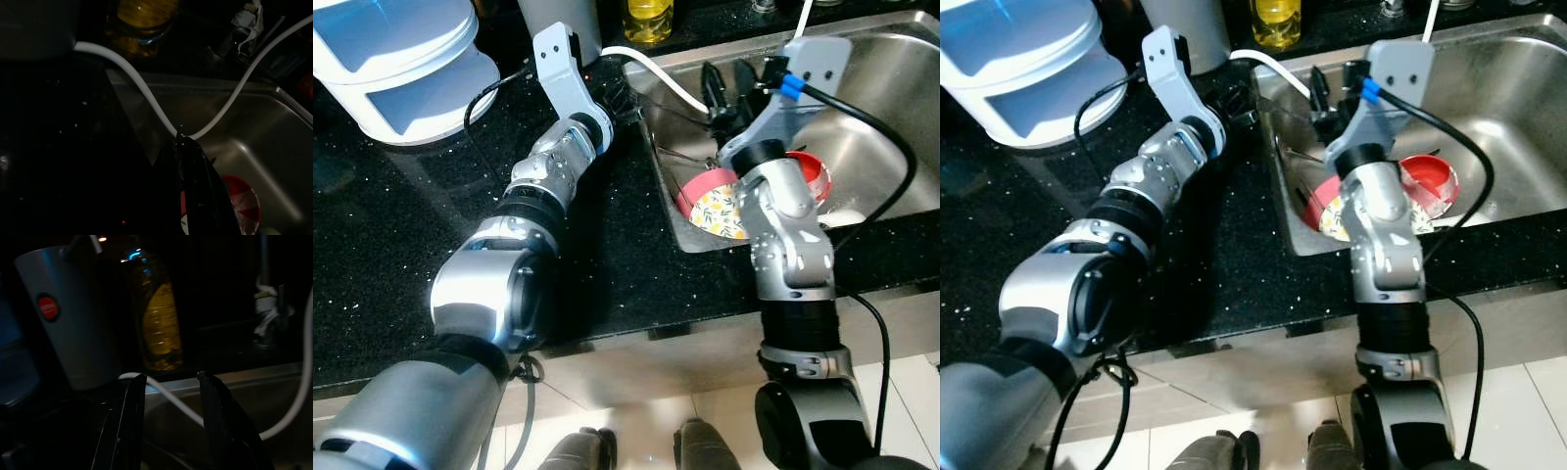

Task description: Kitchen organization

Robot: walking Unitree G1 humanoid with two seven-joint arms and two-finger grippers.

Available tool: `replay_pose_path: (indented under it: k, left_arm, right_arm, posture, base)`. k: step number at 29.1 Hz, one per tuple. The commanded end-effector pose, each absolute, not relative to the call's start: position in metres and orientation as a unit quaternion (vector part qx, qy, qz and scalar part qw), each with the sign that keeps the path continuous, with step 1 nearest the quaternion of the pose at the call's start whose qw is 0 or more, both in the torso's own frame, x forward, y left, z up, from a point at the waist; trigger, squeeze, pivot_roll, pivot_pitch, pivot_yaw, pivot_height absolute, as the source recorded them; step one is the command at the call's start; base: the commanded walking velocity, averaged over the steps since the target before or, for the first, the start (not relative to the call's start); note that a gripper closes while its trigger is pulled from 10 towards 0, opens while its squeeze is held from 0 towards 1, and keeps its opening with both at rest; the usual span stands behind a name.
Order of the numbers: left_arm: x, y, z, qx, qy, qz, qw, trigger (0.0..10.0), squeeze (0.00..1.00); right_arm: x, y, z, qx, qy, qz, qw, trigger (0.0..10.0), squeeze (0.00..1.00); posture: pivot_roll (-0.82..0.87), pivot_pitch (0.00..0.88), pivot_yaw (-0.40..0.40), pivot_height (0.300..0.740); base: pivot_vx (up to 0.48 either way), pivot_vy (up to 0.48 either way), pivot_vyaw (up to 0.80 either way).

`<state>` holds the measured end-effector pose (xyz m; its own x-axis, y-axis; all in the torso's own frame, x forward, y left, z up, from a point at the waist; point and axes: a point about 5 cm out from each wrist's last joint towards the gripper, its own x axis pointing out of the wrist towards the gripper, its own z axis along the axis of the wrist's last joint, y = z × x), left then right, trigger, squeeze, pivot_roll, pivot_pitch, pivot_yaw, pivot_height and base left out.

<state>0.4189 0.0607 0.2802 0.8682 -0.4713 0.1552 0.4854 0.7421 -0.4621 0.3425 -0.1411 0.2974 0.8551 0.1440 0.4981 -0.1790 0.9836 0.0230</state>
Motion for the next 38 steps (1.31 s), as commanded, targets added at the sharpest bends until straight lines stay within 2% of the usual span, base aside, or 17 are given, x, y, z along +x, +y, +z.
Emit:
replay_pose_path:
  k: [1,7,9,10,14,18,22,23,25,27,29,30,33,36,38]
  left_arm:
    - [0.422,0.082,0.278,-0.24,-0.018,-0.233,0.942,10.0,0.0]
    - [0.421,0.085,0.269,-0.225,-0.007,-0.229,0.947,10.0,0.0]
    - [0.418,0.07,0.265,-0.194,0.004,-0.26,0.946,10.0,0.0]
    - [0.418,0.07,0.265,-0.194,0.004,-0.26,0.946,10.0,0.0]
    - [0.407,0.029,0.261,-0.161,0.014,-0.345,0.925,10.0,0.0]
    - [0.397,-0.001,0.258,-0.12,0.023,-0.397,0.909,10.0,0.0]
    - [0.393,-0.012,0.254,-0.096,0.028,-0.41,0.907,10.0,0.0]
    - [0.391,-0.016,0.252,-0.082,0.029,-0.412,0.907,10.0,1.0]
    - [0.385,-0.03,0.258,-0.08,-0.001,-0.425,0.901,10.0,1.0]
    - [0.385,-0.03,0.262,-0.093,-0.015,-0.428,0.899,10.0,1.0]
    - [0.386,-0.025,0.273,-0.142,-0.049,-0.433,0.889,10.0,1.0]
    - [0.389,-0.017,0.281,-0.168,-0.072,-0.421,0.888,10.0,0.0]
    - [0.399,0.015,0.294,-0.211,-0.115,-0.372,0.897,10.0,0.0]
    - [0.401,0.026,0.295,-0.213,-0.122,-0.352,0.903,10.0,0.0]
    - [0.406,0.05,0.279,-0.147,-0.115,-0.282,0.941,10.0,0.0]
  right_arm:
    - [0.345,-0.143,0.291,0.021,-0.244,0.084,0.966,10.0,0.0]
    - [0.357,-0.157,0.265,-0.07,-0.146,0.09,0.983,10.0,0.0]
    - [0.359,-0.164,0.246,-0.126,-0.078,0.11,0.983,10.0,0.0]
    - [0.359,-0.164,0.246,-0.126,-0.078,0.11,0.983,10.0,0.0]
    - [0.358,-0.188,0.253,-0.134,-0.077,0.076,0.985,10.0,0.0]
    - [0.358,-0.205,0.259,-0.138,-0.083,0.041,0.986,10.0,0.0]
    - [0.358,-0.211,0.261,-0.141,-0.083,0.029,0.986,10.0,0.0]
    - [0.358,-0.214,0.262,-0.143,-0.081,0.023,0.986,10.0,0.0]
    - [0.355,-0.229,0.266,-0.141,-0.082,-0.022,0.986,10.0,0.0]
    - [0.354,-0.233,0.267,-0.14,-0.082,-0.032,0.986,10.0,0.0]
    - [0.353,-0.238,0.268,-0.138,-0.084,-0.046,0.986,10.0,0.0]
    - [0.353,-0.241,0.269,-0.137,-0.088,-0.056,0.985,10.0,0.0]
    - [0.354,-0.245,0.273,-0.129,-0.107,-0.078,0.983,10.0,0.0]
    - [0.354,-0.243,0.276,-0.127,-0.116,-0.078,0.982,10.0,0.0]
    - [0.356,-0.231,0.278,-0.121,-0.139,-0.061,0.981,10.0,0.0]
  posture:
    - [-0.02,0.078,0.164,0.74]
    - [-0.02,0.062,0.156,0.74]
    - [-0.03,0.058,0.155,0.74]
    - [-0.03,0.058,0.155,0.74]
    - [-0.05,0.058,0.159,0.74]
    - [-0.06,0.056,0.164,0.74]
    - [-0.07,0.054,0.169,0.74]
    - [-0.07,0.054,0.176,0.74]
    - [-0.09,0.049,0.188,0.74]
    - [-0.09,0.049,0.188,0.74]
    - [-0.09,0.048,0.188,0.74]
    - [-0.08,0.044,0.187,0.74]
    - [-0.07,0.034,0.181,0.74]
    - [-0.06,0.029,0.18,0.74]
    - [-0.03,0.013,0.177,0.74]
  base:
    - [0.0,0.0,0.0]
    - [0.0,0.0,0.0]
    - [0.0,0.0,0.0]
    - [0.0,0.0,0.0]
    - [0.0,0.0,0.0]
    - [0.0,0.0,0.0]
    - [0.0,0.0,0.0]
    - [0.0,0.0,0.0]
    - [0.0,0.0,0.0]
    - [0.0,0.0,0.0]
    - [0.0,0.0,0.0]
    - [0.0,0.0,0.0]
    - [0.0,0.0,0.0]
    - [0.0,0.0,0.0]
    - [0.0,0.0,0.0]
